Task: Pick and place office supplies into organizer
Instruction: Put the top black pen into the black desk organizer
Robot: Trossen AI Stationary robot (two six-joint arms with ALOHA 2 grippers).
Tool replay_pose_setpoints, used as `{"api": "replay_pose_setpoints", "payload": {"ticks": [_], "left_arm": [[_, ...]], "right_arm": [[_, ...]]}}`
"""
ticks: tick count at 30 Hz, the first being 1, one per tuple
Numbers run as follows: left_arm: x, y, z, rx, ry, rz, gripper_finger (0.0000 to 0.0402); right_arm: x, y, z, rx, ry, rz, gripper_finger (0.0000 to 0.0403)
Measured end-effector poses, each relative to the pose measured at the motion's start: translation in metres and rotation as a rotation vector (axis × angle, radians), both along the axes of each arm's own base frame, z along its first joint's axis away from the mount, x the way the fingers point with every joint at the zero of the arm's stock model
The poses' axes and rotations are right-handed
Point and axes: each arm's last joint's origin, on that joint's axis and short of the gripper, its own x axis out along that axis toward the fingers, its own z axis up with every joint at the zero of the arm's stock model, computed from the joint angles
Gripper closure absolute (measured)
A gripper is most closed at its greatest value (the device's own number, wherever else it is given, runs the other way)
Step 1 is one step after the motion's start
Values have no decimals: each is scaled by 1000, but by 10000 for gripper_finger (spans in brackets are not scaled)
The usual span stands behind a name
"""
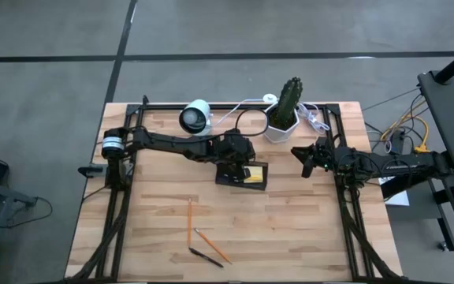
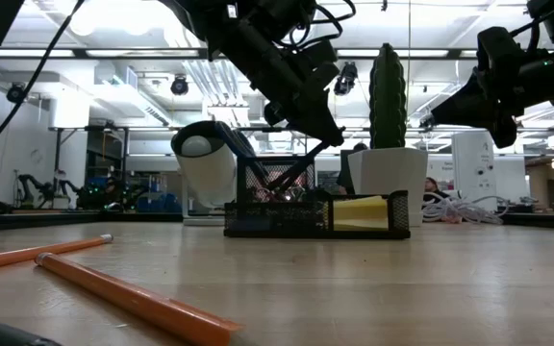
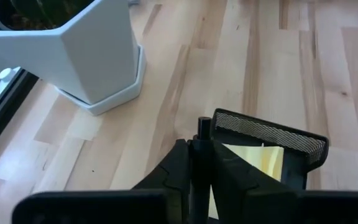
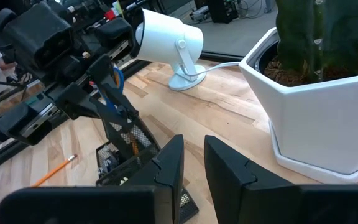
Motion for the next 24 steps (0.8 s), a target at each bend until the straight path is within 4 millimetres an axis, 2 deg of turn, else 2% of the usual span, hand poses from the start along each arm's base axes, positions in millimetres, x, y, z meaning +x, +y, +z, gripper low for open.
{"api": "replay_pose_setpoints", "payload": {"ticks": [9,17,24], "left_arm": [[1,0,7,1,-30,-1,371],[2,-1,23,-57,-161,31,372],[1,-2,17,-93,-226,45,372]], "right_arm": [[0,0,0,0,0,0,349],[0,0,0,0,1,1,349],[0,0,-2,1,19,1,349]]}}
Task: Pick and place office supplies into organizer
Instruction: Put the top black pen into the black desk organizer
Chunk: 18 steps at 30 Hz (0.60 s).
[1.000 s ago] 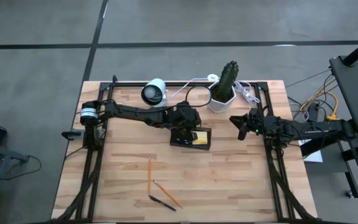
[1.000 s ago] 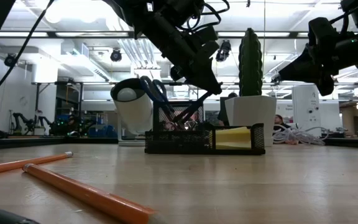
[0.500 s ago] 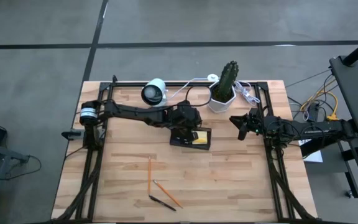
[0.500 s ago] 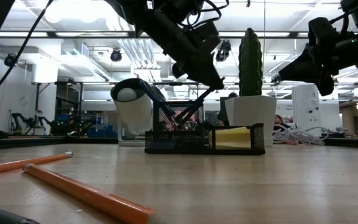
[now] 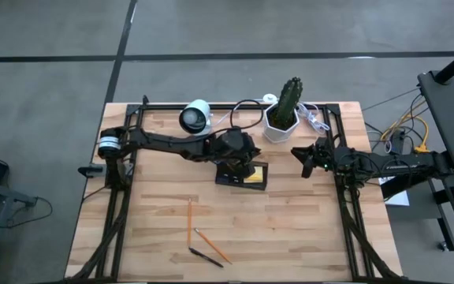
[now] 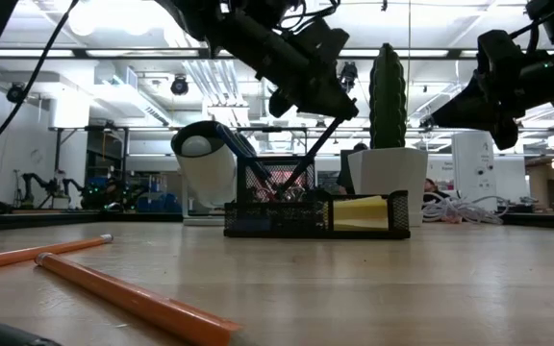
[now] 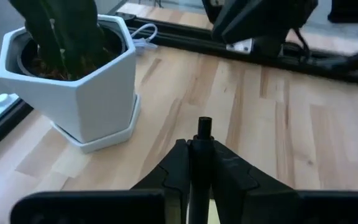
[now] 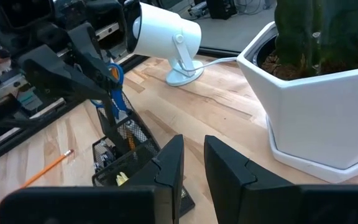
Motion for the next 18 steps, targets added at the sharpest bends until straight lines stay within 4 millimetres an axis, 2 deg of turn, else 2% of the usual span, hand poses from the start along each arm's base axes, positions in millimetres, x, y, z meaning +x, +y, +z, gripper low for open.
{"api": "replay_pose_setpoints", "payload": {"ticks": [10,18], "left_arm": [[-9,0,-22,-42,-78,42,372],[-11,0,-19,-15,-83,53,372]], "right_arm": [[-1,0,-3,7,26,8,349],[-1,0,-3,9,31,7,349]]}}
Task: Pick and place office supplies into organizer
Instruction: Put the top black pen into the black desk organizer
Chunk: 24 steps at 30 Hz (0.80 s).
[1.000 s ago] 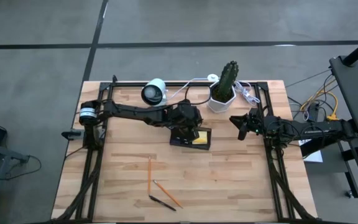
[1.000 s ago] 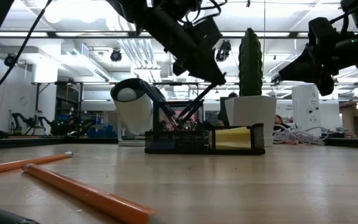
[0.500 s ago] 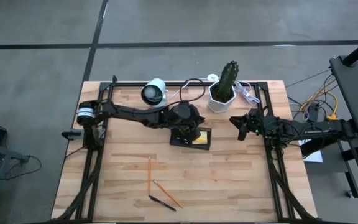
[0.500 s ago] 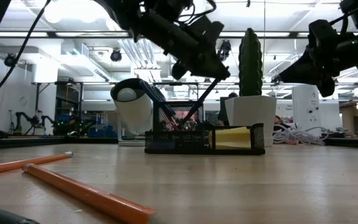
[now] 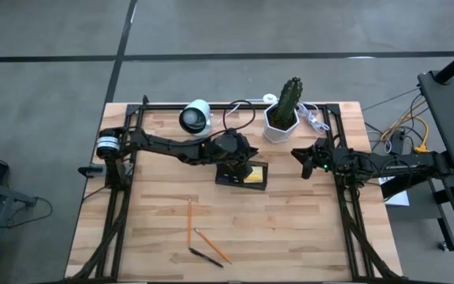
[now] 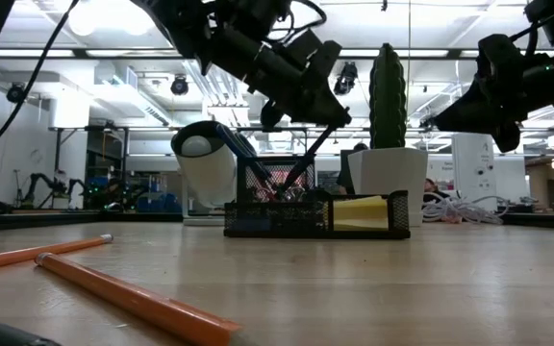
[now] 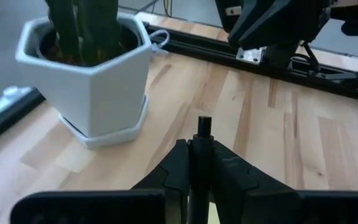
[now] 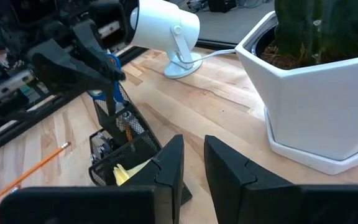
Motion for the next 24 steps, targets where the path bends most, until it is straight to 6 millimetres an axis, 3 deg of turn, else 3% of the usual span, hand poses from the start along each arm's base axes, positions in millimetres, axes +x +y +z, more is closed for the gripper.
{"api": "replay_pose_setpoints", "payload": {"ticks": [6,15,24], "left_arm": [[-7,1,9,48,-14,1,372],[-18,1,-7,51,-145,22,372],[-30,0,-24,51,-147,22,372]], "right_arm": [[0,0,0,1,0,0,349],[0,0,-1,0,11,-2,349],[0,0,-1,0,14,-2,349]]}}
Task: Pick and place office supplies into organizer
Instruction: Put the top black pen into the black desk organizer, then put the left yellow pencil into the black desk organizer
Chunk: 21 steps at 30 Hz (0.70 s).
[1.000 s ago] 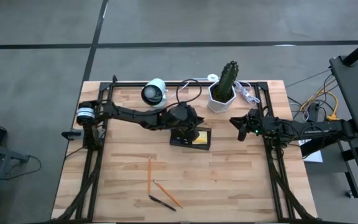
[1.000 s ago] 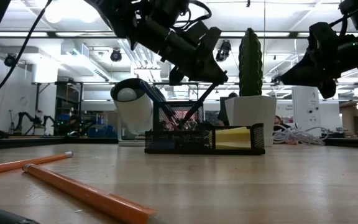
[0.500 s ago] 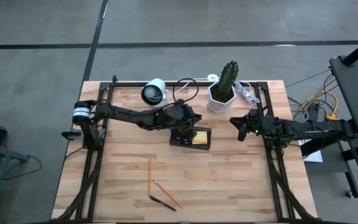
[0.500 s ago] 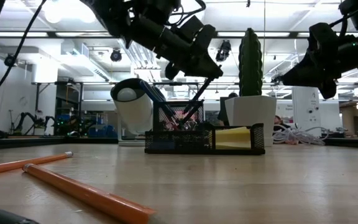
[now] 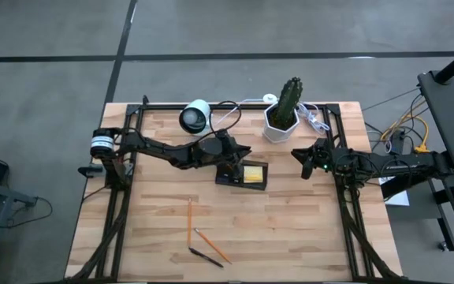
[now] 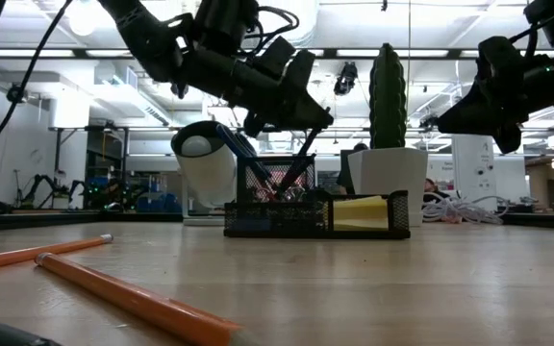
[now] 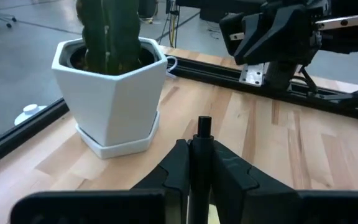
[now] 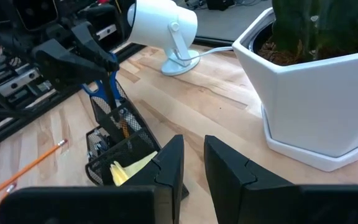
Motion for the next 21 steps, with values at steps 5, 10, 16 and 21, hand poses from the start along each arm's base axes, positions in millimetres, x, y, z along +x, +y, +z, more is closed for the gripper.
{"api": "replay_pose_setpoints", "payload": {"ticks": [5,10,16,21], "left_arm": [[-4,-1,-8,-3,15,-1,372],[-5,-1,-8,-13,0,-4,370],[-5,-1,-8,-26,-2,0,335],[-5,-1,-8,-27,-2,-1,294]], "right_arm": [[0,0,0,0,0,0,349],[0,0,0,0,-1,0,349],[0,0,0,0,-1,0,349],[0,0,0,0,-1,0,349]]}}
